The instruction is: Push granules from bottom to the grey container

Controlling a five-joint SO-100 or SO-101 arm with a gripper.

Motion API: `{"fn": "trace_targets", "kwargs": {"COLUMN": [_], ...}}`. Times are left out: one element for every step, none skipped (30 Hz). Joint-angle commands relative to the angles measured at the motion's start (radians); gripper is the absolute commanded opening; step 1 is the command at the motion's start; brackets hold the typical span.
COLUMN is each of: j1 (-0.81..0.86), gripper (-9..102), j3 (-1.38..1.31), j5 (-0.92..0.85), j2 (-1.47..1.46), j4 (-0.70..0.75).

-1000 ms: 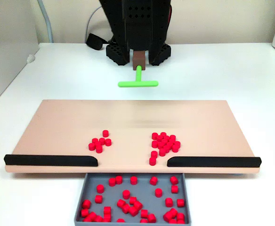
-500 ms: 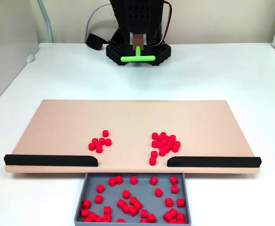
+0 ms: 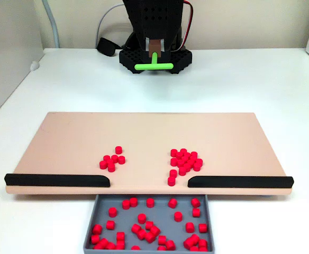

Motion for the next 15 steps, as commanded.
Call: {"fn": "trace_targets", "kwargs": {"j1": [-0.006, -0.006, -0.006, -0.006, -0.006, -0.005, -0.005, -0.005, -0.005, -0.006, -0.006, -0.006, -0.006, -0.006, -0.006], "gripper": [0, 0, 0, 0, 0, 0, 0, 0, 0, 0, 0, 0, 0, 0, 0], "j3": [-0.023, -0.023, -0.023, -0.023, -0.023, -0.023, -0.023, -0.023, -0.023, -0.023, -0.023, -0.023, -0.023, -0.023, -0.023], "j5": [0.006, 0.006, 0.006, 0.006, 0.006, 0.006, 0.006, 0.006, 0.006, 0.006, 0.006, 0.006, 0.006, 0.006, 0.006], "j2": [-0.012, -0.017, -0.020, -0.023, -0.023, -0.023, -0.020, -0.017, -0.014, -0.011, -0.008, -0.006, -0.005, -0.003, -0.003], "j4": [-0.003, -0.003, -0.003, -0.003, -0.003, -0.003, -0.003, -0.003, -0.003, -0.003, -0.003, -0.003, -0.003, -0.003, -0.003]}}
